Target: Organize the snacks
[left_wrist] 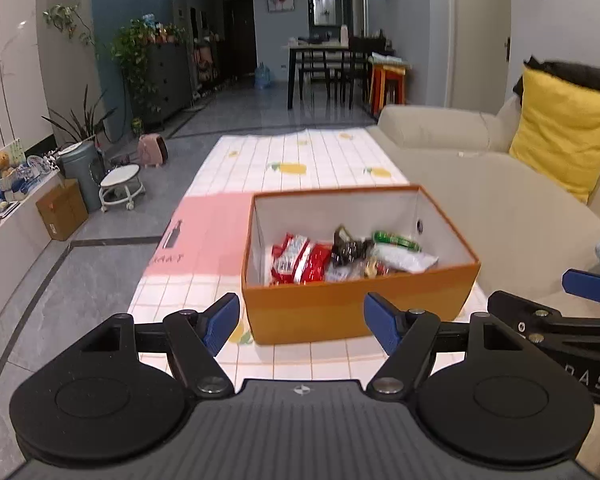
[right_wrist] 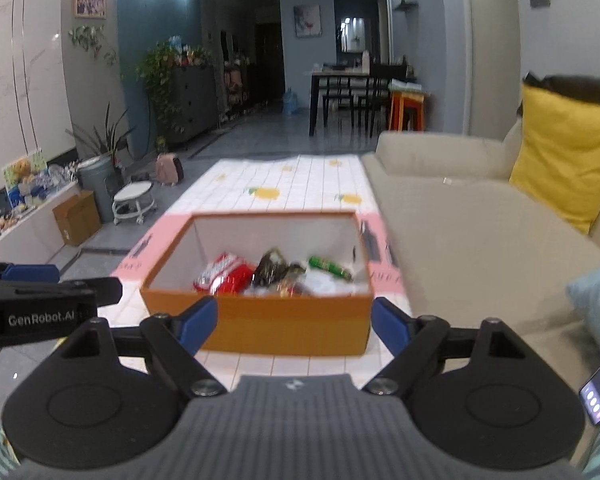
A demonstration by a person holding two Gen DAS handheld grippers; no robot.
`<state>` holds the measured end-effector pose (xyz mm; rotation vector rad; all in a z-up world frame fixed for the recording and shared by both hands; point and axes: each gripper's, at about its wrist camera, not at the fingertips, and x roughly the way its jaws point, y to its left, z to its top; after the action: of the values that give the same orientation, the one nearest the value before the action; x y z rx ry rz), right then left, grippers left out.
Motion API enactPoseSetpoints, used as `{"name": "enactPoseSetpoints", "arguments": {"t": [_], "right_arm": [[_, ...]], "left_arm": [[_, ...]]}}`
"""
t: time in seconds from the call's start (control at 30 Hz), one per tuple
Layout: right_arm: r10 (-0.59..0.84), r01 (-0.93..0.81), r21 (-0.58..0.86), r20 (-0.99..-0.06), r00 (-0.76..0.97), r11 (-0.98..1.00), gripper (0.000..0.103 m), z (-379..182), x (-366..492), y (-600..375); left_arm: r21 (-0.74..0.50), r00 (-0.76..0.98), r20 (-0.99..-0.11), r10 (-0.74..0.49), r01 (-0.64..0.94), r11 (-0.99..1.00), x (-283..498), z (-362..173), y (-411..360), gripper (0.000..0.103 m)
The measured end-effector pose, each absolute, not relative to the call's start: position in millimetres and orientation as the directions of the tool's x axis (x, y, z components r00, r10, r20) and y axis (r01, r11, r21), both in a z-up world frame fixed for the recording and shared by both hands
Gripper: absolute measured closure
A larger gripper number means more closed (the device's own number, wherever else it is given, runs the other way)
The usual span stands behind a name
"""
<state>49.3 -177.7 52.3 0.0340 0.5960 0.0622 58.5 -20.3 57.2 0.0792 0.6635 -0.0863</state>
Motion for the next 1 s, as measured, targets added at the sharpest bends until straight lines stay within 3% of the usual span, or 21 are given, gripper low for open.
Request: {"name": "enactPoseSetpoints", "arguments": {"t": [0.47, 1.0], "right_arm": [[0.063, -0.047, 0.043, -0.595, 0.801, 0.998, 0.022, 20, 63, -181], [0.061, -0.056, 0.025, -0.567, 0.821, 0.998, 0.022, 32, 58, -174]], "left_arm": [[0.072, 0.722, -0.691, -0.041, 0.124, 0.990, 62, 30, -31, 0.020], [0.065, 0.733, -0.679, -0.047, 0.124, 0.990, 60, 41, -31, 0.020]]}}
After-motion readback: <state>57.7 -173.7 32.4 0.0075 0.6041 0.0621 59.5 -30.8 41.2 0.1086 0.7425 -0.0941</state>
